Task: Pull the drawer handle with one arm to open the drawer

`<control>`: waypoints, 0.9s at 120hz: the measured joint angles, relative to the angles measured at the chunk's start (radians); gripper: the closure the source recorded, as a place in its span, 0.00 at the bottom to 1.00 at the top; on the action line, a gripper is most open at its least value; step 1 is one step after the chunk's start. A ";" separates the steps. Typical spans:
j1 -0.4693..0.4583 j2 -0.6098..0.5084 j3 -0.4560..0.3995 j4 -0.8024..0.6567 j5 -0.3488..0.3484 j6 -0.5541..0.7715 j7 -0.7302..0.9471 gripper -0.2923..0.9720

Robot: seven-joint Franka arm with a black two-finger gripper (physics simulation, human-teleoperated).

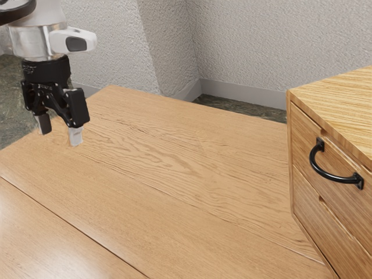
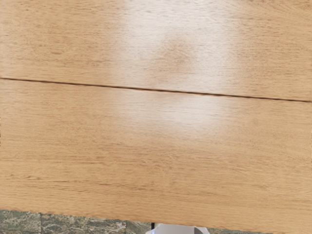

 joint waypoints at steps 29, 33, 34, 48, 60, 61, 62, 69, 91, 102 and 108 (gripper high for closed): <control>-0.008 0.030 -0.003 -0.026 -0.032 0.254 0.003 0.23; -0.010 0.028 -0.004 -0.031 -0.050 0.288 0.027 0.23; -0.010 0.027 -0.004 -0.032 -0.058 0.298 0.036 0.23; -0.010 -0.038 -0.025 -0.154 -0.304 0.476 0.326 0.23; -0.179 -0.119 -0.067 -0.246 -0.219 0.656 0.544 0.23; -0.186 -0.127 -0.069 -0.258 -0.213 0.669 0.559 0.23; -0.192 -0.133 -0.071 -0.268 -0.207 0.682 0.574 0.23; -0.212 -0.197 -0.097 -0.351 -0.174 0.749 0.676 0.23; -0.249 -0.269 -0.129 -0.478 -0.133 0.869 0.977 0.24; -0.287 -0.309 -0.179 -0.573 -0.124 0.983 1.109 0.23; -0.293 -0.319 -0.200 -0.587 -0.122 1.022 1.174 0.23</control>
